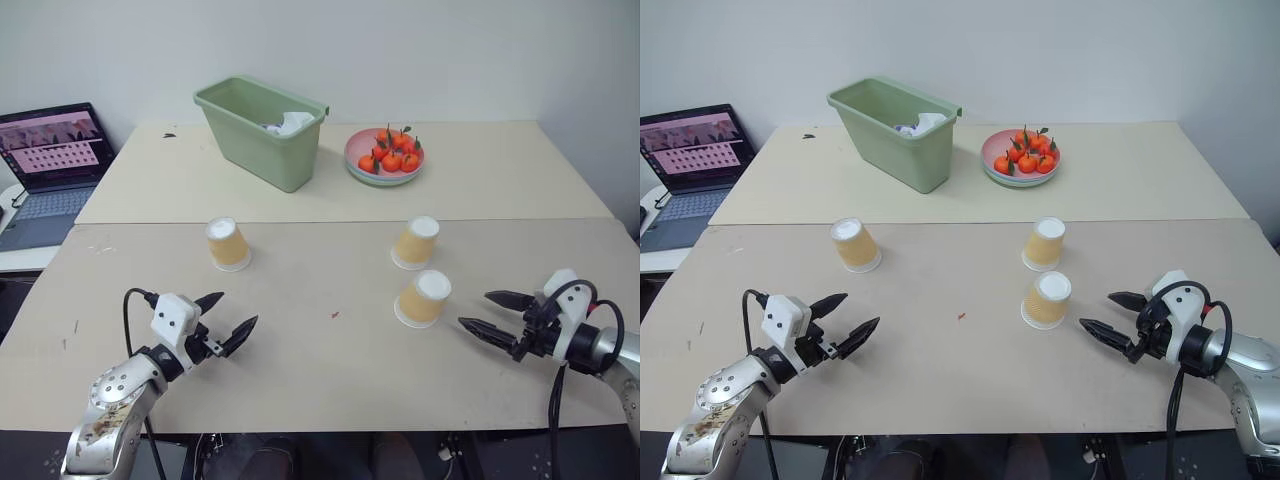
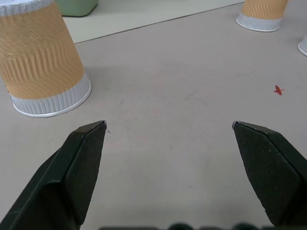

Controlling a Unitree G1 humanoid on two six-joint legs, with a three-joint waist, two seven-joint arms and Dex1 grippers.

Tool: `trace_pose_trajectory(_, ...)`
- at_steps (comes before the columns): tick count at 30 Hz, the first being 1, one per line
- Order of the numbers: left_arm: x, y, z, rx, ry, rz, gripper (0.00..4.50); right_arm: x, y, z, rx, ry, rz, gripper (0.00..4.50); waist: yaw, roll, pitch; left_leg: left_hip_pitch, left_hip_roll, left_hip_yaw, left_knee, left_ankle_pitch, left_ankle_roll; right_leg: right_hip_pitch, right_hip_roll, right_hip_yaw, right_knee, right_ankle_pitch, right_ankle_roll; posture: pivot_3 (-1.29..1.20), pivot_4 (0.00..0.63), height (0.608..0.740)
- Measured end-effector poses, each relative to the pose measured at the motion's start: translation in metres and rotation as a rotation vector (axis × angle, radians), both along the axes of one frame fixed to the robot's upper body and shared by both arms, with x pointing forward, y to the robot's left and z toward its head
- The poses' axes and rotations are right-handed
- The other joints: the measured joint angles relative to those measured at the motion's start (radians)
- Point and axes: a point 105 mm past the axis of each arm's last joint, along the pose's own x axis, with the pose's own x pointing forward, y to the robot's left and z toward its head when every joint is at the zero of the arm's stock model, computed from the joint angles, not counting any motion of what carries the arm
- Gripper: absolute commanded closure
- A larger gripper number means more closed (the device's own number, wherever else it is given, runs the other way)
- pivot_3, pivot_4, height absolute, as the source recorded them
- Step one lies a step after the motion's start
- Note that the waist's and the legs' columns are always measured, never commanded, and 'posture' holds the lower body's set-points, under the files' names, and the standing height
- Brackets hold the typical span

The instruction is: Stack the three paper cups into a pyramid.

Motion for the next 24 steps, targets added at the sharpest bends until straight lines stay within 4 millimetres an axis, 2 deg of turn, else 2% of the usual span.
trace_pose_trajectory(2,0.000,-0.002,0.000,0.001,0.002,-0.020,0.00,-0.001,0.000,0.000,0.000,0.001,0.000,0.05,0.000,0.000,0.000,0.000,0.000,0.000,0.000,0.000,0.000,0.000,0.000,0.000,0.000,0.000,0.000,0.00,0.150,0.727)
trace_pose_trajectory(4,-0.001,-0.019,0.002,0.023,0.011,-0.148,0.00,-0.003,0.000,0.001,0.008,0.003,0.005,0.05,0.003,0.000,0.000,0.000,0.000,0.000,0.001,0.000,0.000,0.000,0.001,0.000,0.000,0.000,0.000,0.00,0.150,0.727)
trace_pose_trajectory(5,-0.004,-0.036,0.003,0.050,0.026,-0.289,0.00,-0.007,0.005,0.006,0.013,0.000,0.029,0.05,0.007,0.001,0.000,0.000,0.000,0.000,0.001,0.000,0.000,0.000,0.001,0.000,0.001,0.000,0.000,0.00,0.150,0.727)
trace_pose_trajectory(9,-0.001,-0.060,0.019,0.066,-0.022,-0.455,0.00,-0.015,0.026,0.022,0.038,-0.031,0.117,0.05,-0.002,0.000,0.000,0.000,0.001,0.000,0.001,0.000,0.000,0.000,0.002,0.000,0.000,0.001,-0.001,0.00,0.150,0.727)
trace_pose_trajectory(15,0.014,-0.073,0.039,0.056,-0.077,-0.530,0.00,-0.017,0.041,0.029,0.042,-0.039,0.161,0.05,-0.005,0.000,0.000,0.000,0.001,0.001,0.001,0.000,-0.001,0.000,0.002,0.001,0.000,0.004,-0.006,0.00,0.150,0.727)
trace_pose_trajectory(19,0.020,-0.087,0.049,0.054,-0.099,-0.602,0.00,-0.014,0.055,0.026,0.043,-0.034,0.210,0.05,-0.002,0.000,0.000,0.000,0.001,0.001,0.002,0.000,-0.001,0.000,0.002,0.001,0.000,0.004,-0.006,0.00,0.150,0.727)
trace_pose_trajectory(24,0.025,-0.095,0.058,0.052,-0.127,-0.629,0.00,-0.001,0.057,0.021,0.039,-0.033,0.210,0.05,-0.004,-0.001,0.001,0.000,0.001,0.001,0.002,0.000,-0.001,-0.001,0.002,0.001,0.000,0.005,-0.008,0.00,0.150,0.727)
